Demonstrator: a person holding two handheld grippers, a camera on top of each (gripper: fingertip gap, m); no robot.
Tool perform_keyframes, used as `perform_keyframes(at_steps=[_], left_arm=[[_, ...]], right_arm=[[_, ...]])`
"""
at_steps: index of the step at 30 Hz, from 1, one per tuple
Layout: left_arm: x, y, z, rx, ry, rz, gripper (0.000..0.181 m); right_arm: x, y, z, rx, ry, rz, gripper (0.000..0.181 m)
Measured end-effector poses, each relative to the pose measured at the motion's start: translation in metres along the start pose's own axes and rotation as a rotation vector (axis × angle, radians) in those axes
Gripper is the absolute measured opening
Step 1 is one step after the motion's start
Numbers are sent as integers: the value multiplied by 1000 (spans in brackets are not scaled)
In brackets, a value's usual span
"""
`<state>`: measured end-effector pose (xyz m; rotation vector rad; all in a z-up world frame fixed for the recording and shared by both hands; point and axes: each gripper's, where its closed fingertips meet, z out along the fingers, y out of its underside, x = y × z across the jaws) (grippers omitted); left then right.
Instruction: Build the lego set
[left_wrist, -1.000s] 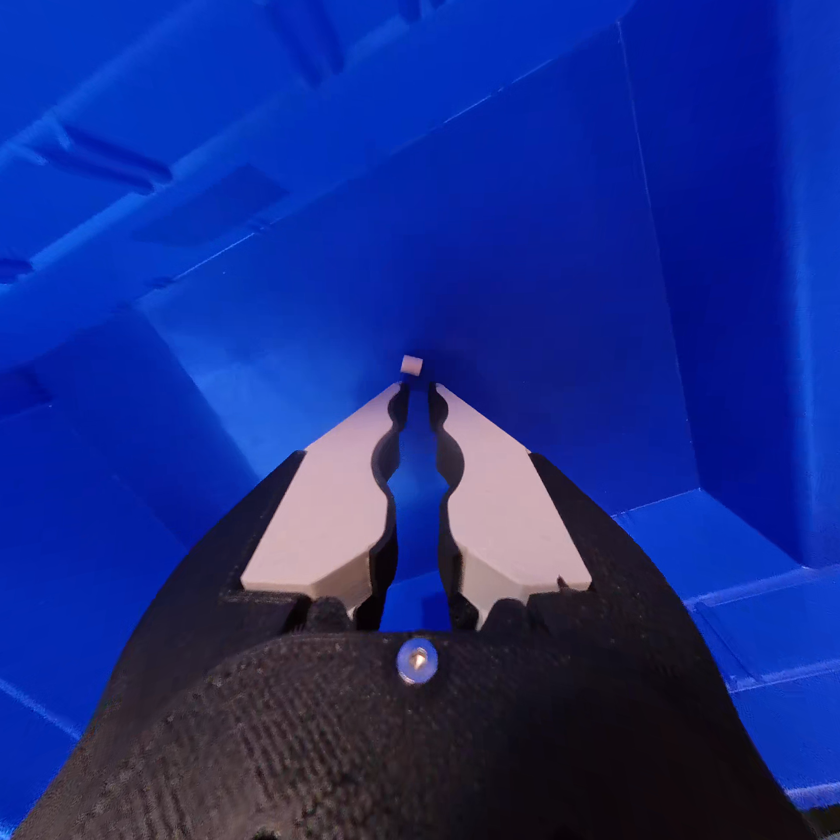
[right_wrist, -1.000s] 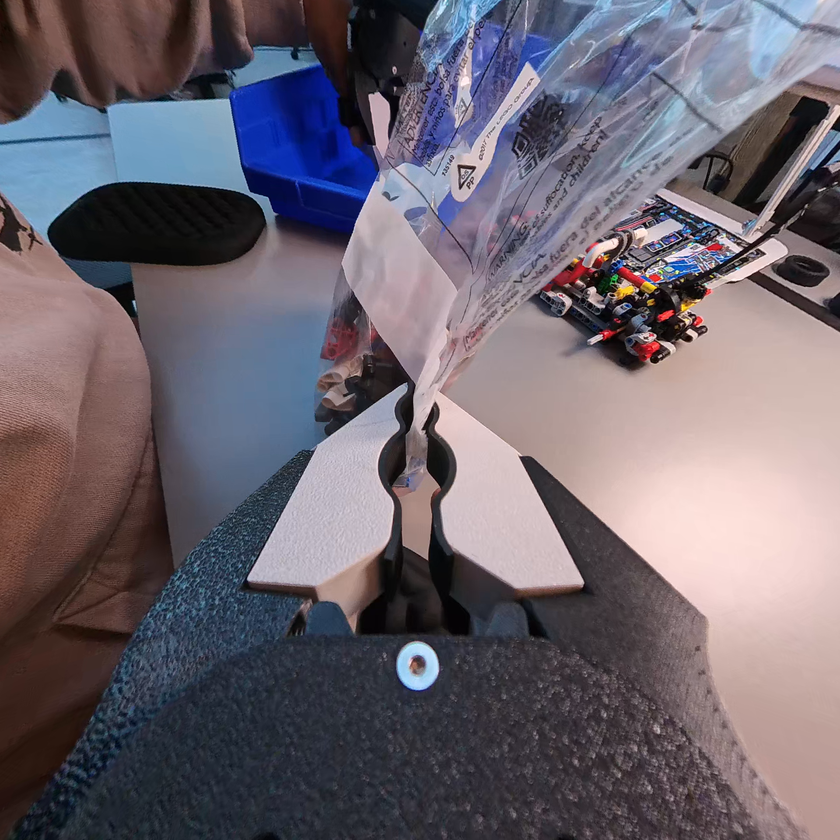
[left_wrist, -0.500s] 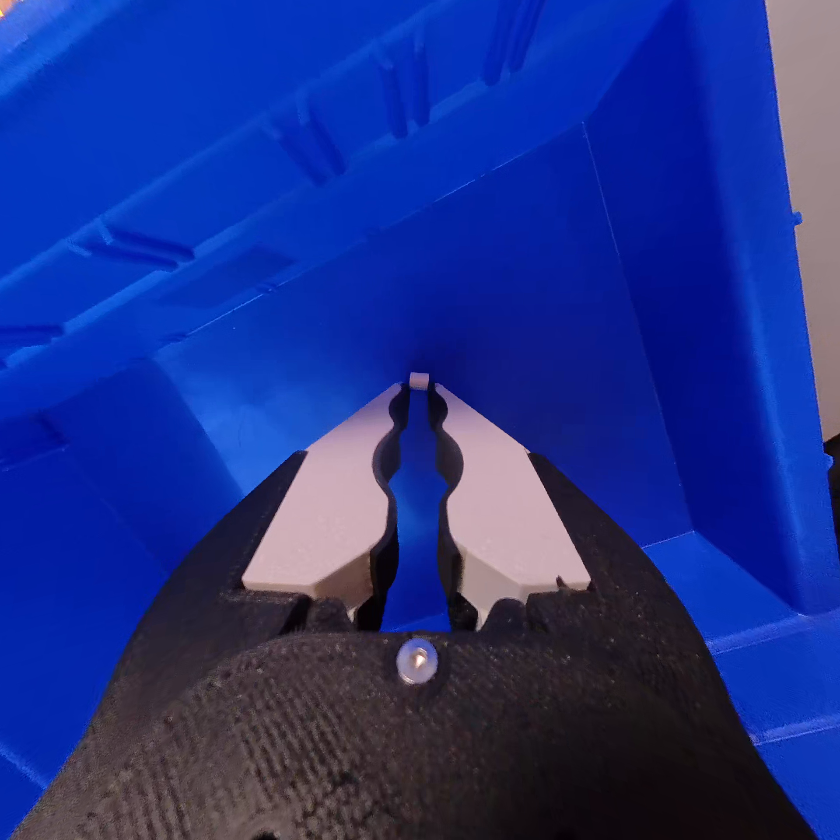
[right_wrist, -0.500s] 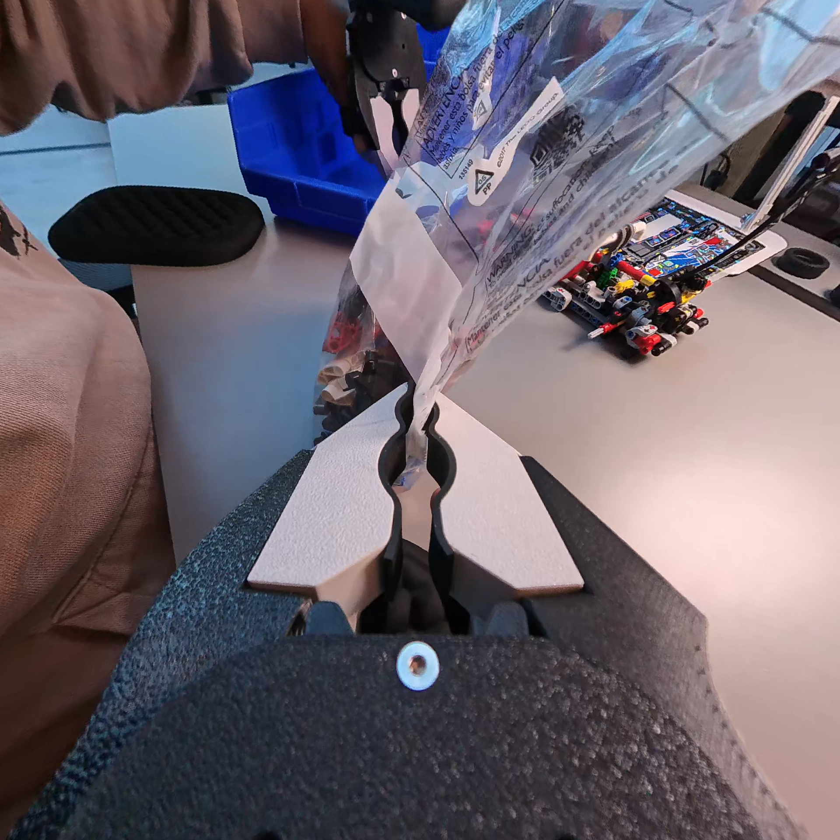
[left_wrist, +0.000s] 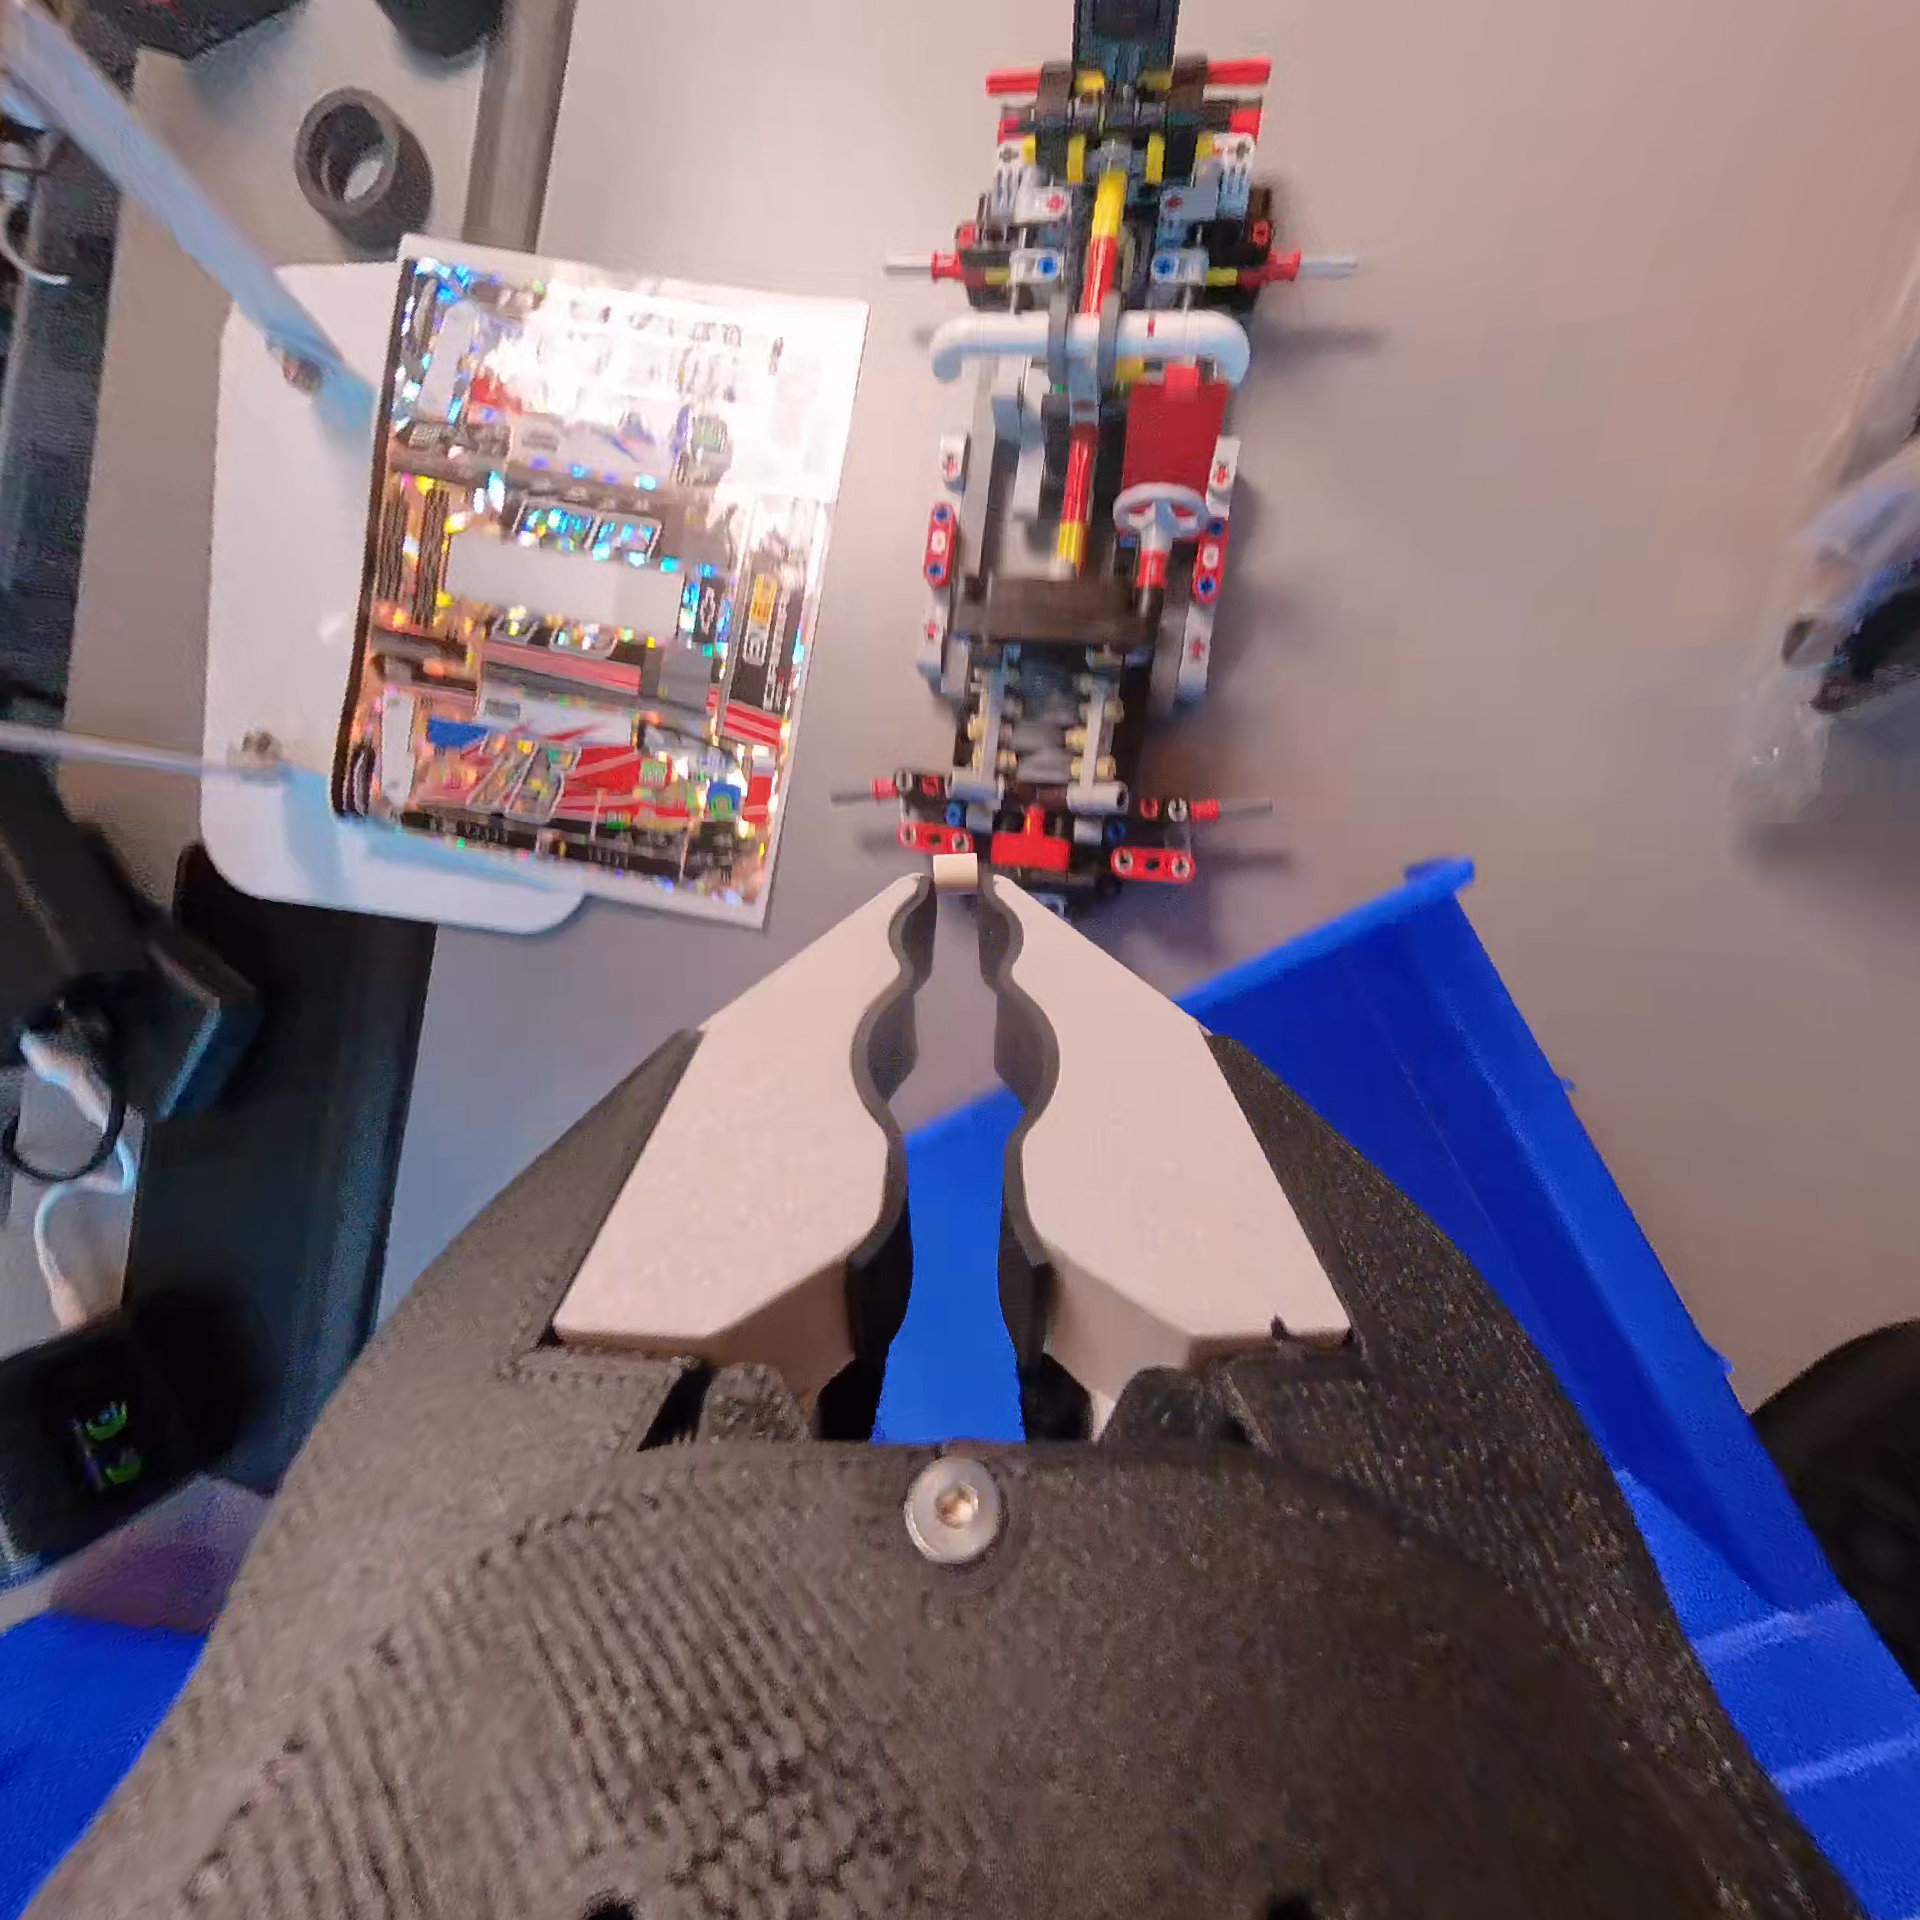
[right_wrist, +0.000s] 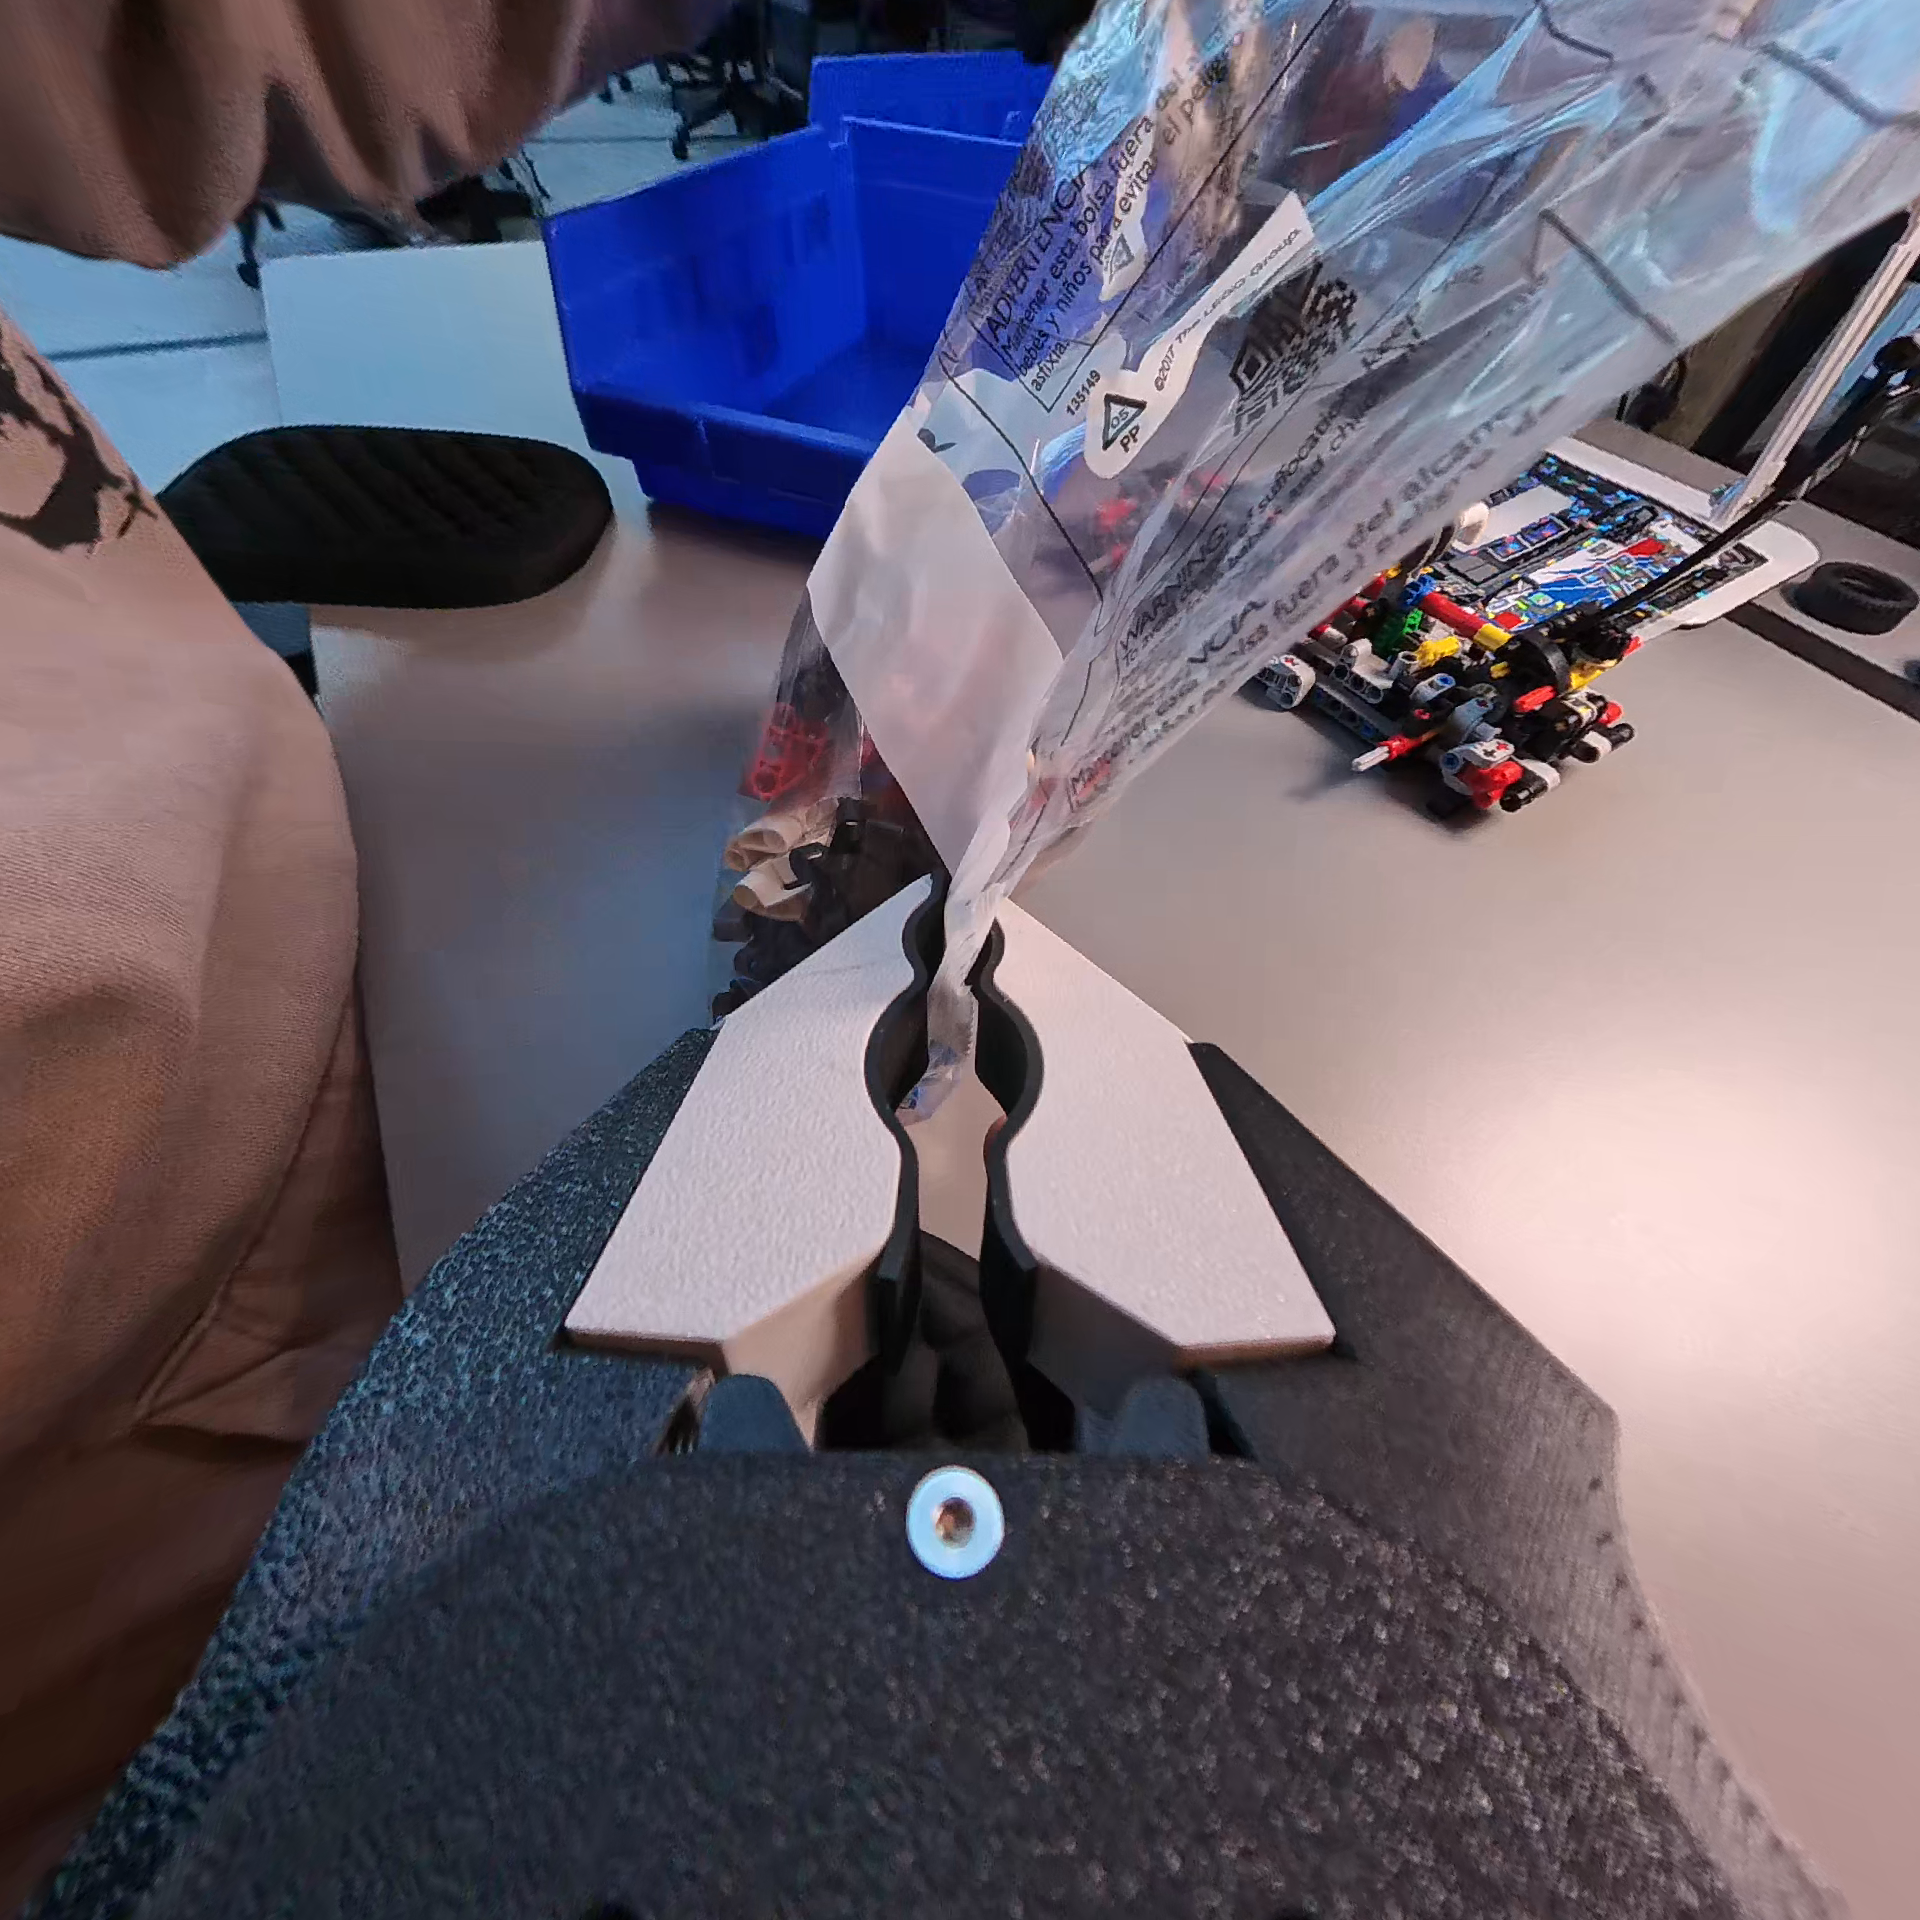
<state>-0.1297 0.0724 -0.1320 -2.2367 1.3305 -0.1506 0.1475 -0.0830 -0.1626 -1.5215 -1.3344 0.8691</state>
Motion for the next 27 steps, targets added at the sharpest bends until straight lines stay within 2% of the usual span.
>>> perform_keyframes(at_steps=[4,6,11,14,19,23,27], left_arm=[[-24,-63,46,30,73,14,6],[-40,-86,76,25,68,31,6],[-58,-113,157,-67,99,60,6],[-58,-122,187,-90,130,71,6],[-57,-122,210,-121,155,78,6],[-55,-122,210,-114,163,71,6],[-56,-121,204,-98,161,53,16]], right_arm=[[-1,0,0,4,4,2,0],[-1,0,0,11,5,9,0],[0,0,0,12,3,17,0],[0,1,0,14,0,18,0],[-1,1,-1,17,-6,20,0],[-1,1,-1,16,-7,19,0],[0,1,0,13,-4,17,0]])
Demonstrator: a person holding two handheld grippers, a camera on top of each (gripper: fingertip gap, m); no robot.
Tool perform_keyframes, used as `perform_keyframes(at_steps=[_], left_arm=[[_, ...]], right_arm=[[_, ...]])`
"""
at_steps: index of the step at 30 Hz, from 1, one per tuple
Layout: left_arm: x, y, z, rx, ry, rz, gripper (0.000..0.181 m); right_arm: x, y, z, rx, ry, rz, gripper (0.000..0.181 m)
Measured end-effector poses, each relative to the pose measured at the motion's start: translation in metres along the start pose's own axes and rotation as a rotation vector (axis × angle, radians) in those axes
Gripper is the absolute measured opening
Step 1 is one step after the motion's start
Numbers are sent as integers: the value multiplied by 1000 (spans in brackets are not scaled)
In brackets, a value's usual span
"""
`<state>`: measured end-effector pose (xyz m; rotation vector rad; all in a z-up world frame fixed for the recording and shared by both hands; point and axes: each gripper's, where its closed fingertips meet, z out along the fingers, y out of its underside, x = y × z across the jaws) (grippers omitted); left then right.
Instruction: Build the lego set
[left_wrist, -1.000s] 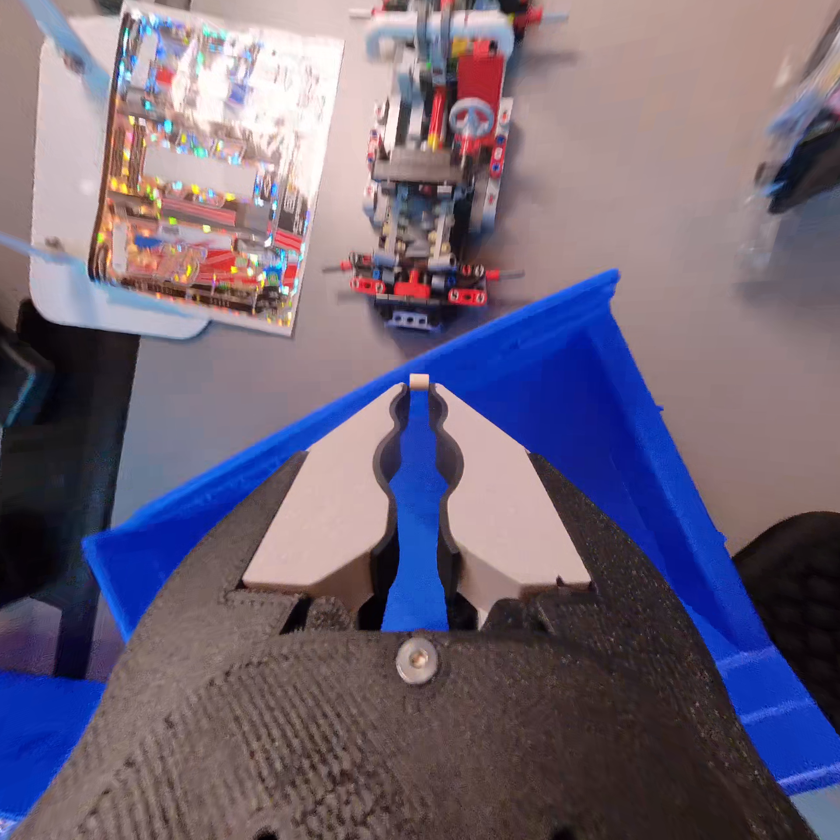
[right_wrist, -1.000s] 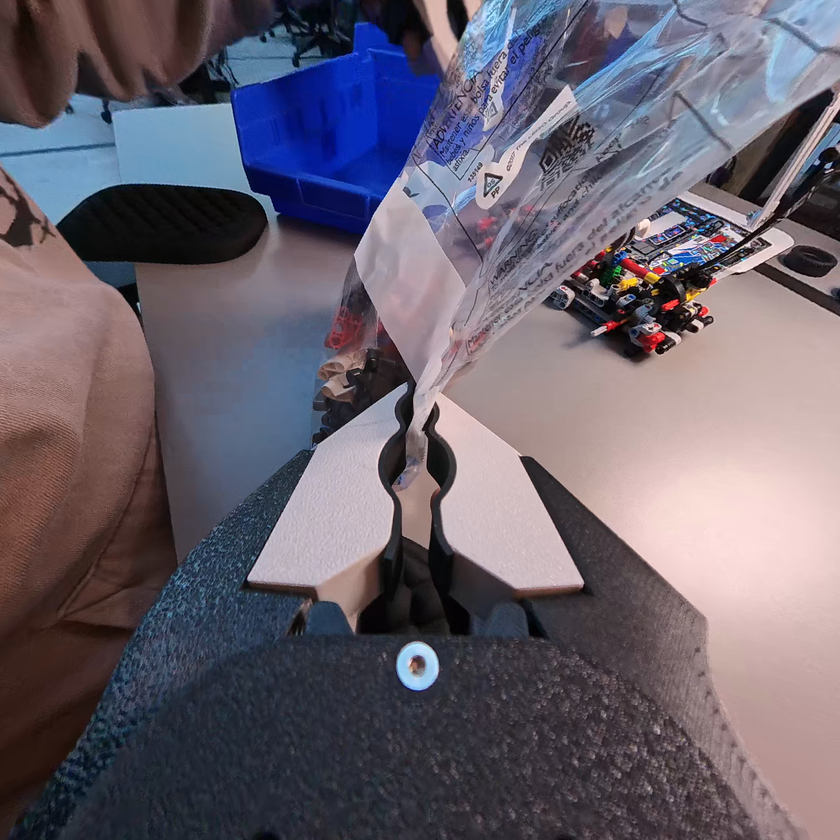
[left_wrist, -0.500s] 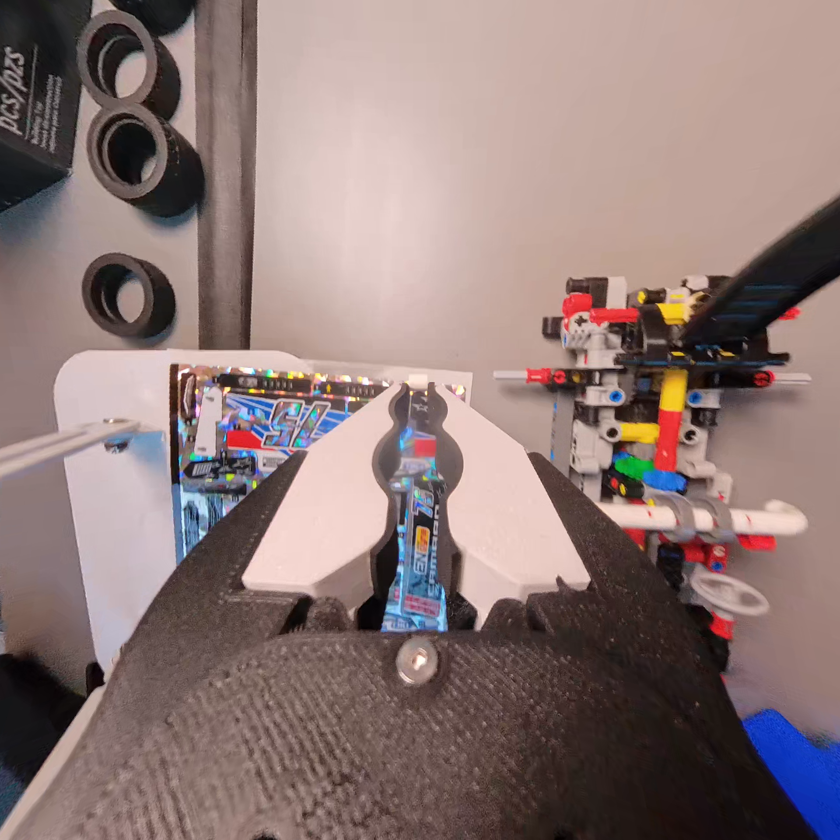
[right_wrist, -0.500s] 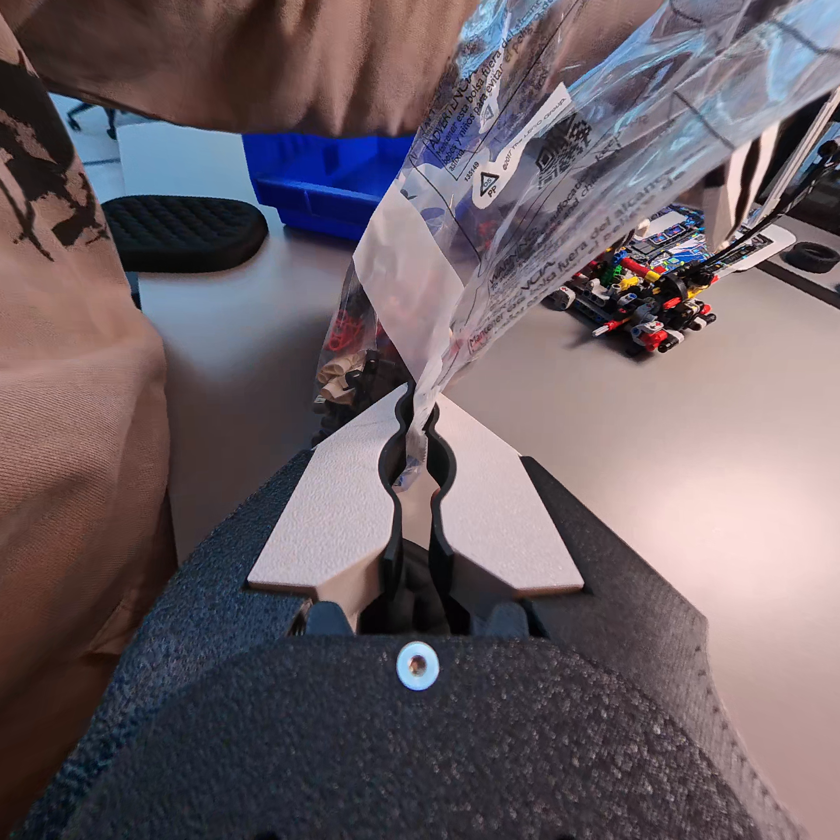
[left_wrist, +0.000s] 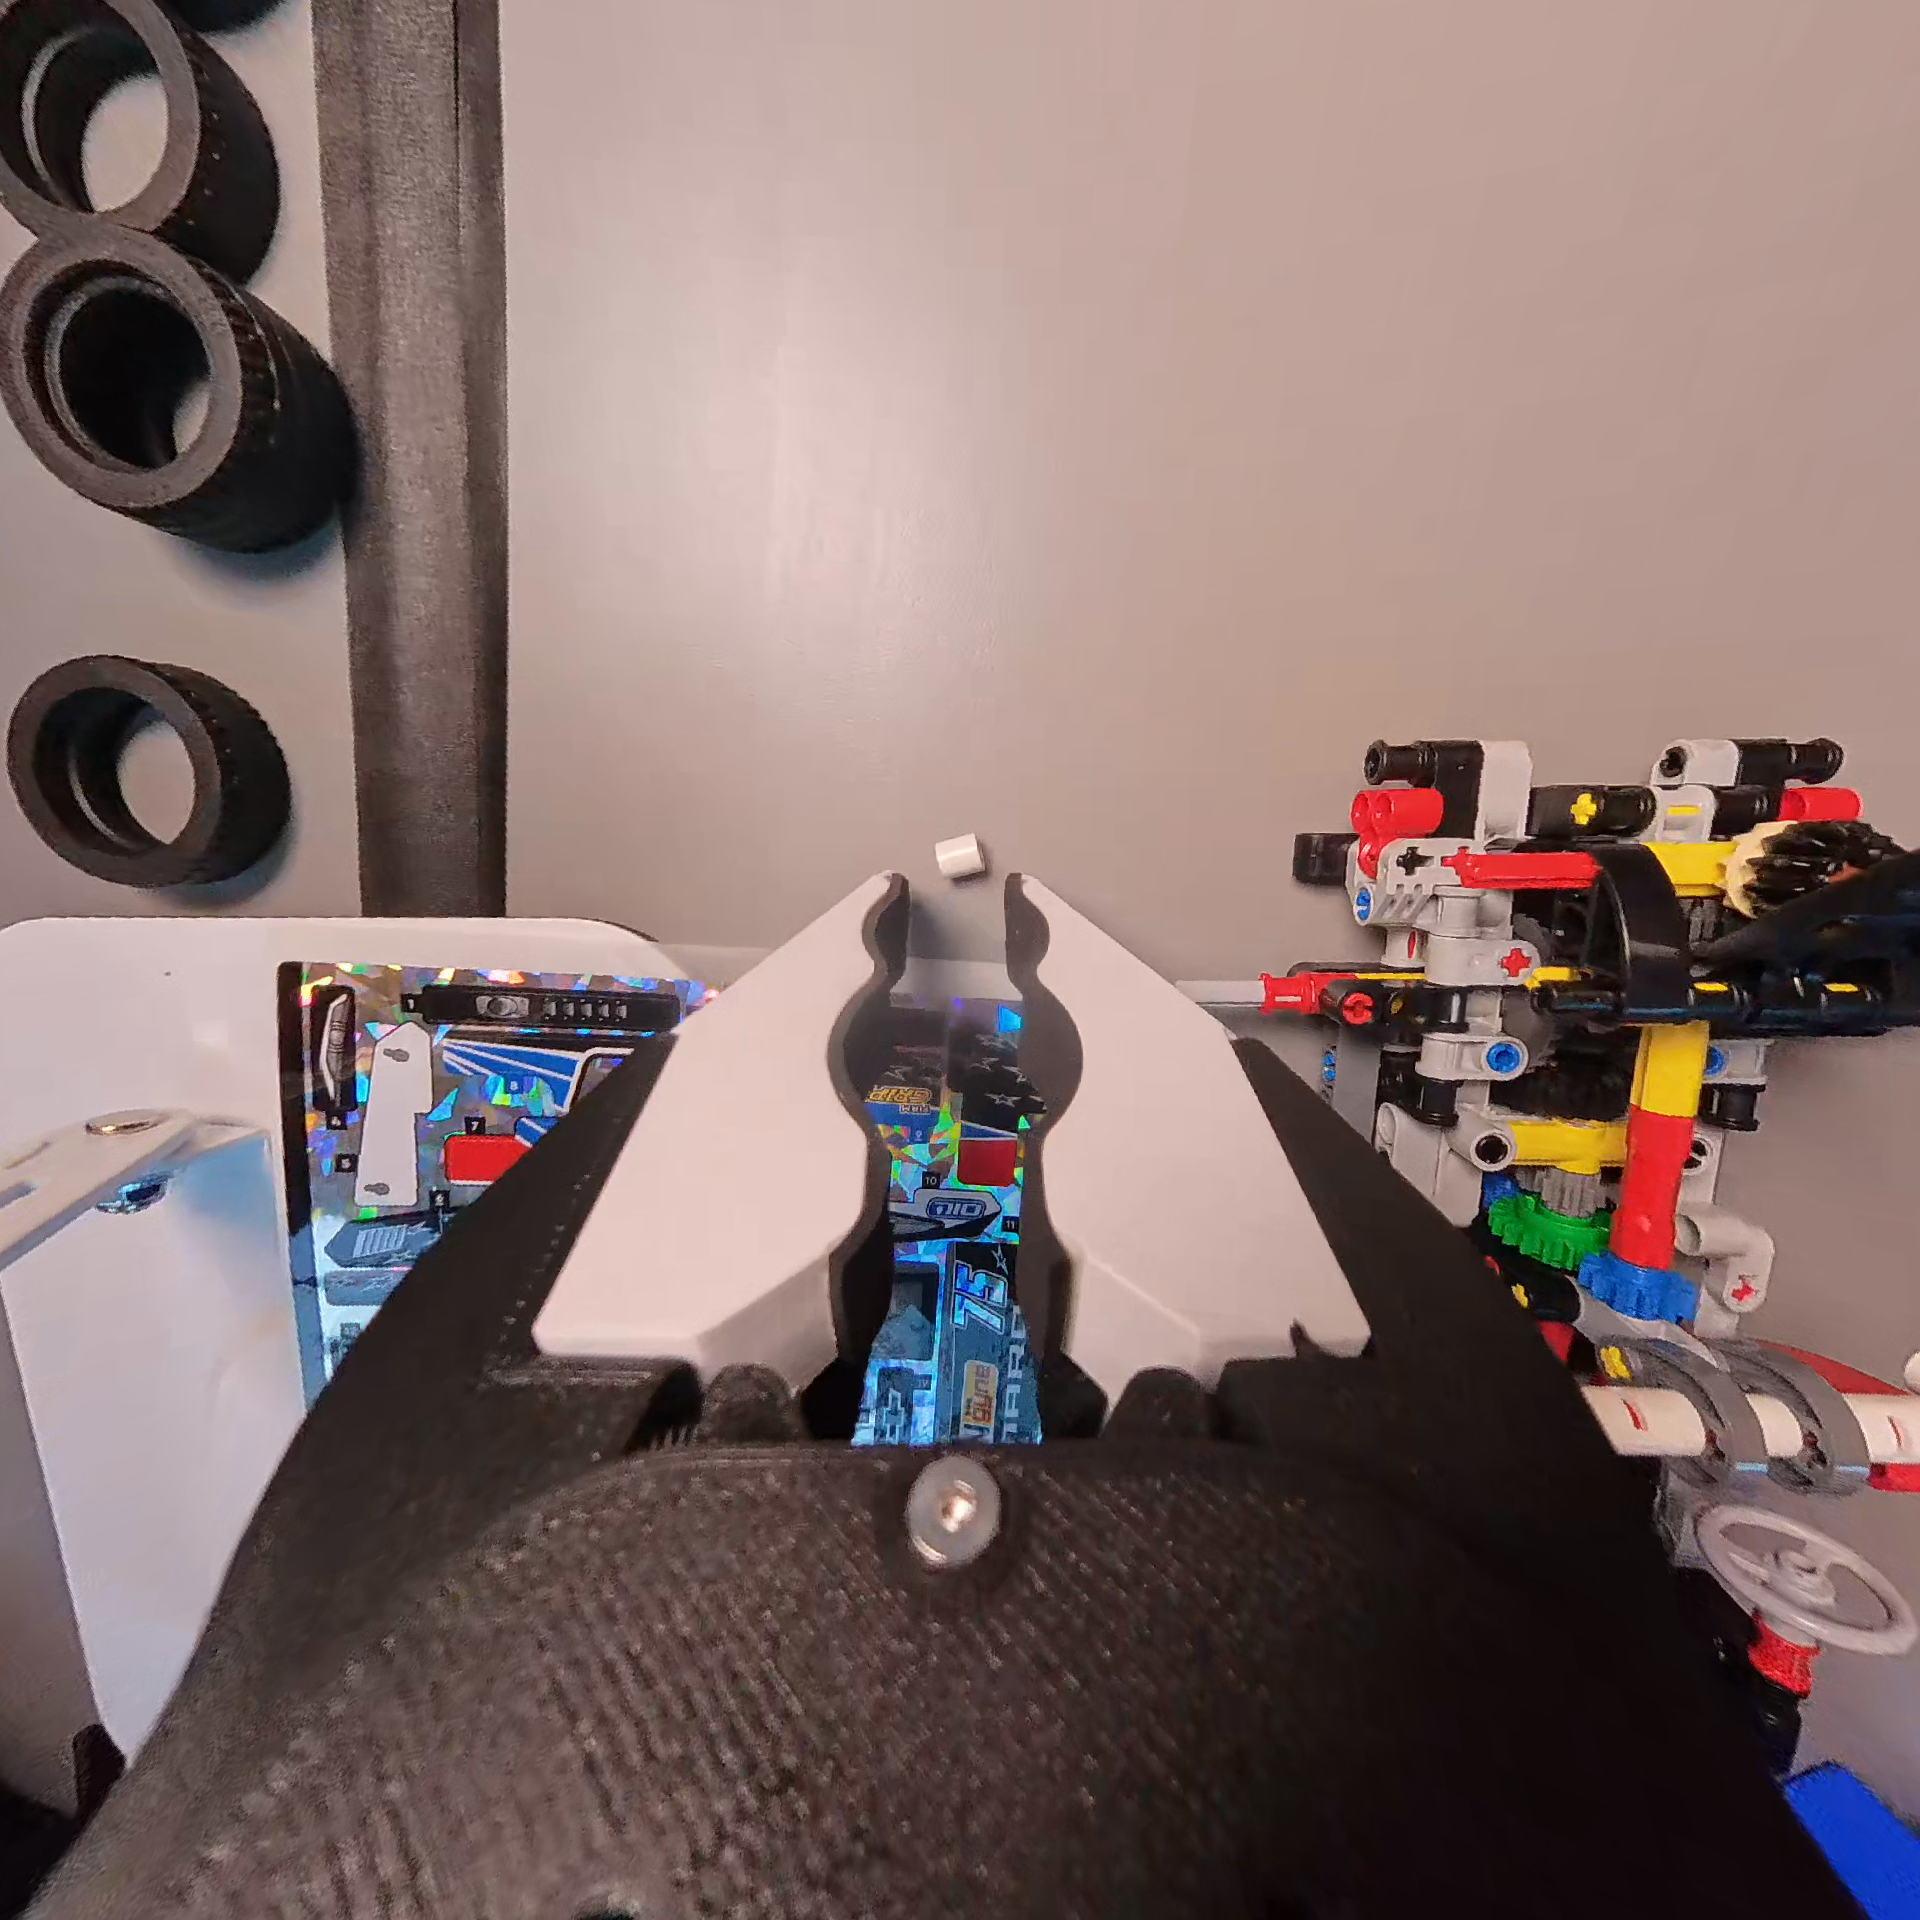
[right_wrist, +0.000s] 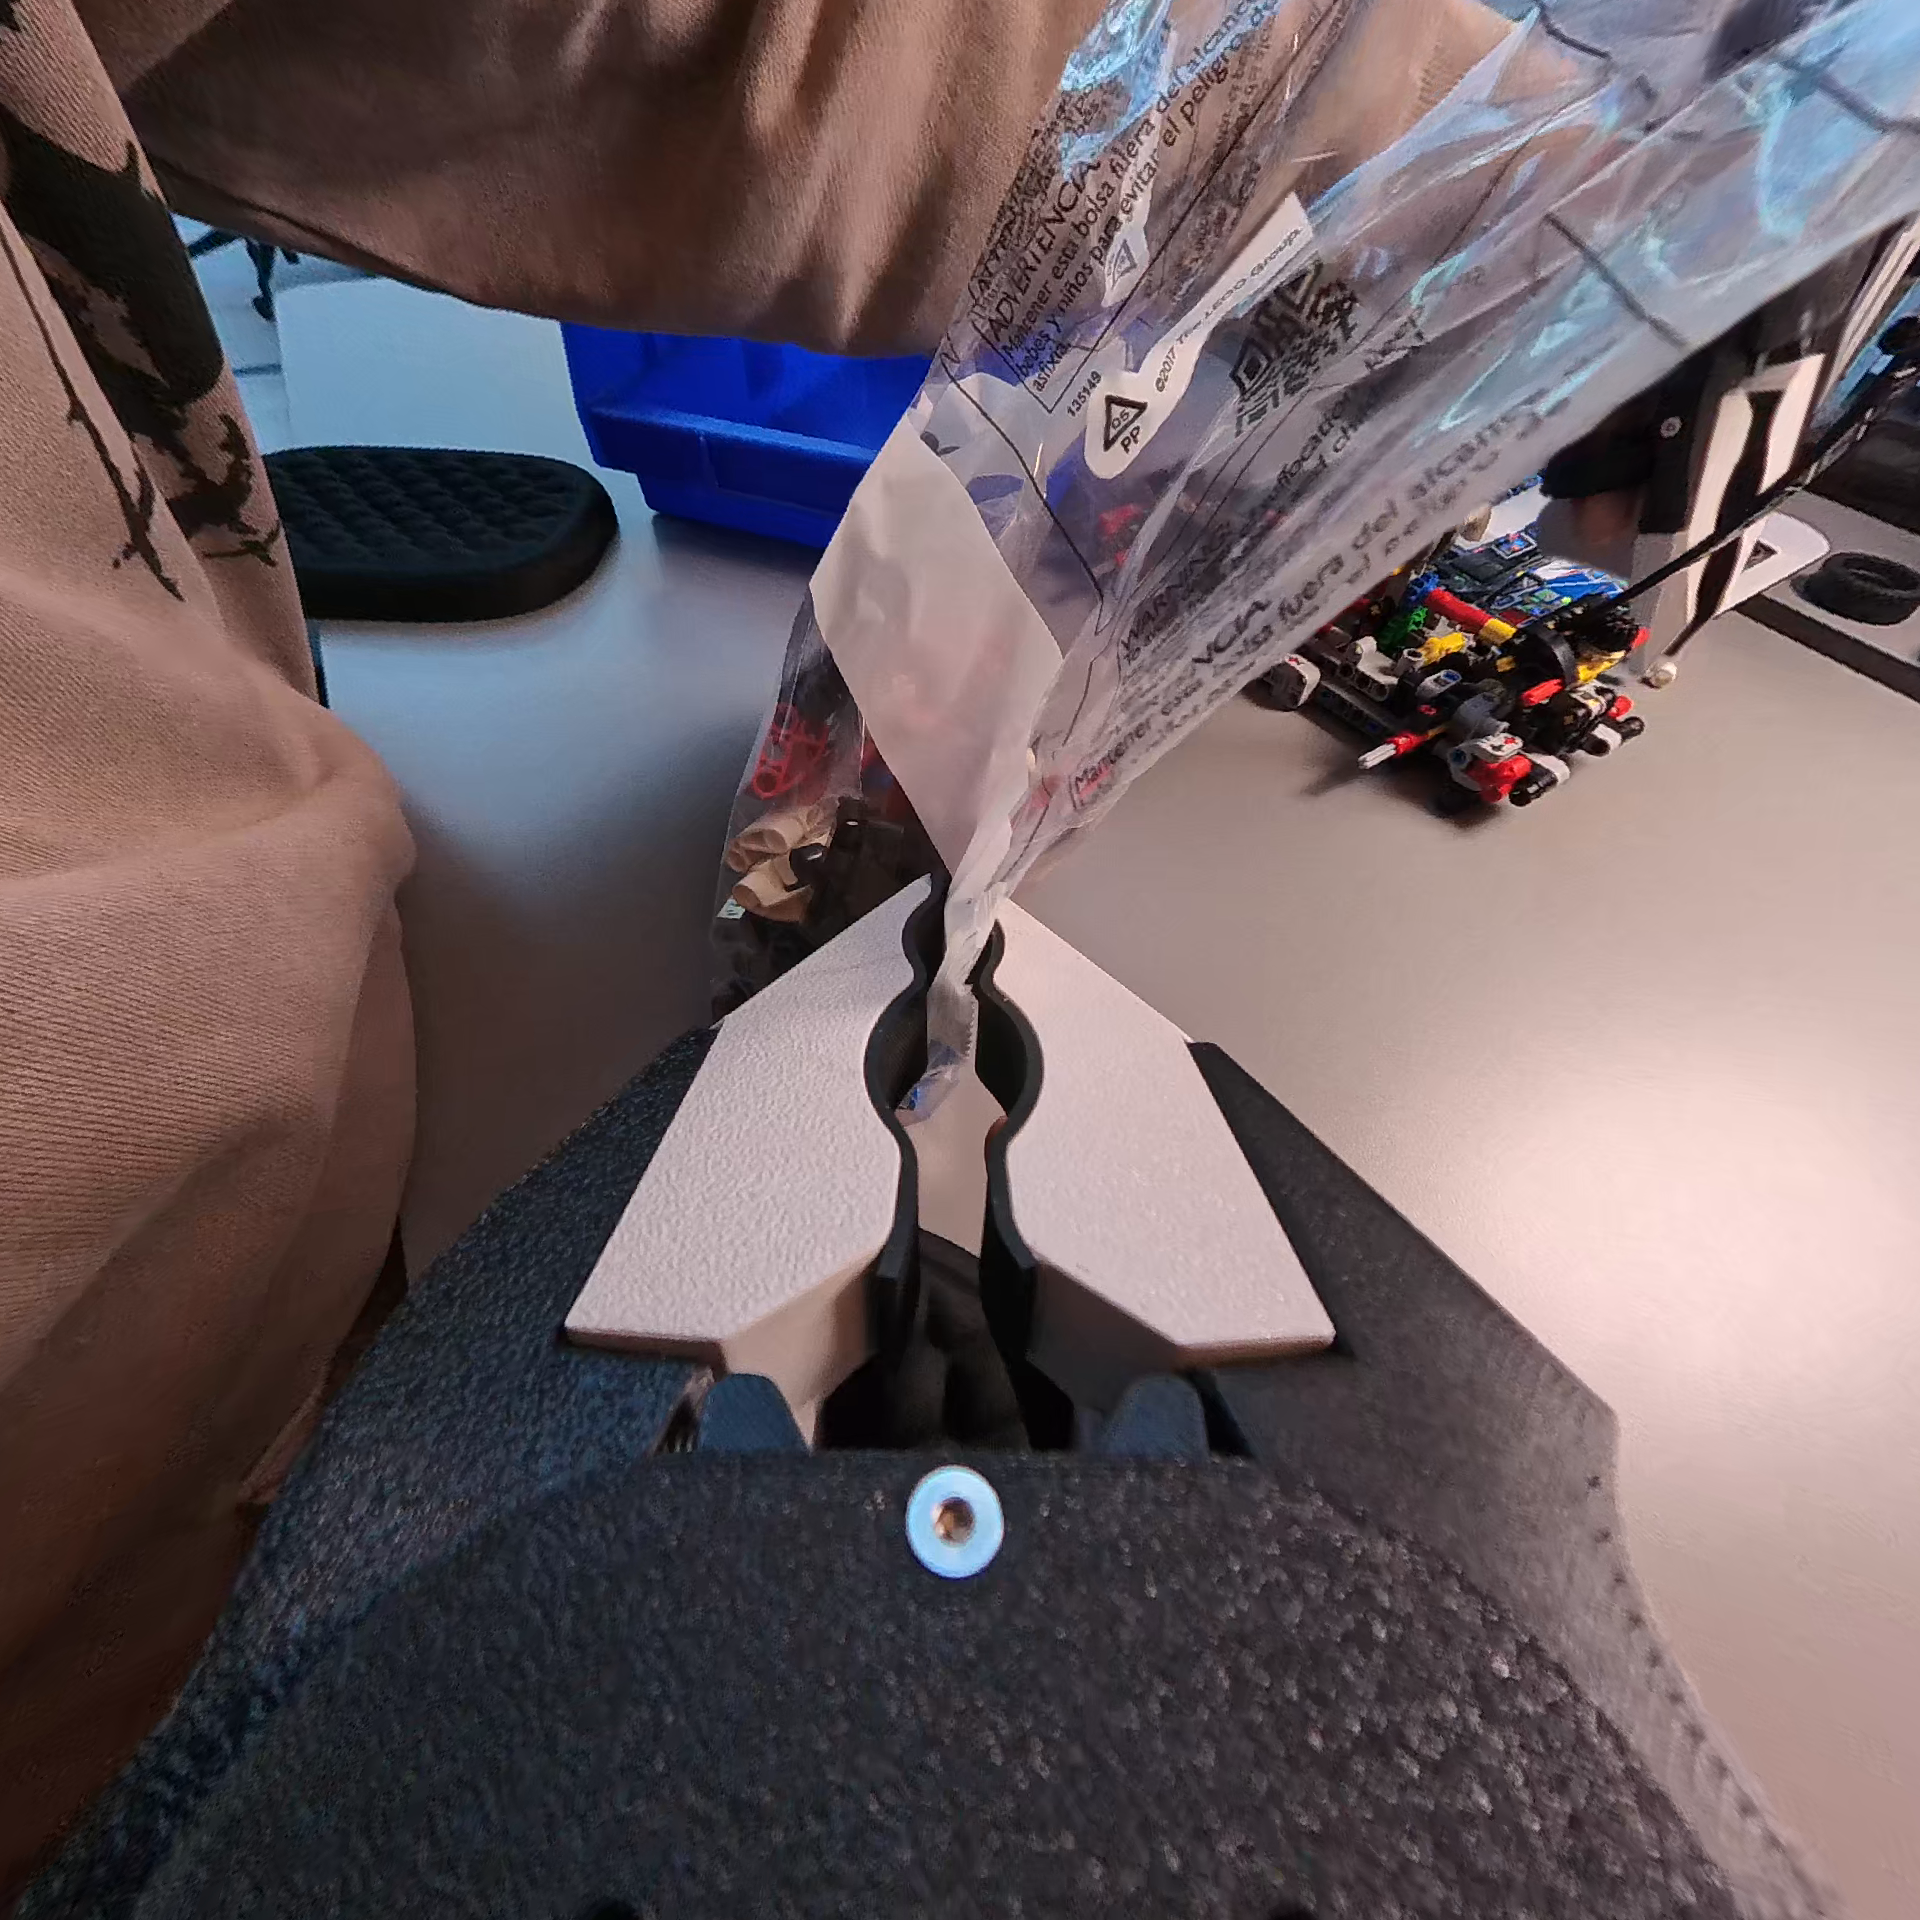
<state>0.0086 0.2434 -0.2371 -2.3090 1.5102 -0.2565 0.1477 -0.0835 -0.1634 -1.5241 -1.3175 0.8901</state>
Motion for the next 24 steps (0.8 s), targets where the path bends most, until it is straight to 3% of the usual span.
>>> perform_keyframes(at_steps=[4,7,10,14,17,20,24], left_arm=[[3,-2,-25,46,-28,7,19],[26,-9,-70,135,-29,31,21],[84,-9,-127,279,64,85,23],[177,34,-170,354,284,110,40],[237,68,-177,352,401,115,53],[288,90,-174,340,410,186,59],[314,97,-155,316,205,263,47]], right_arm=[[0,0,0,-7,11,-5,0],[-1,0,0,-10,20,-19,0],[-2,-1,0,-6,24,-37,0],[-10,-8,0,27,-4,-131,0],[-19,-14,2,40,-31,-218,0],[-24,-20,5,44,-70,-224,0],[-31,-30,8,50,-118,-244,0]])
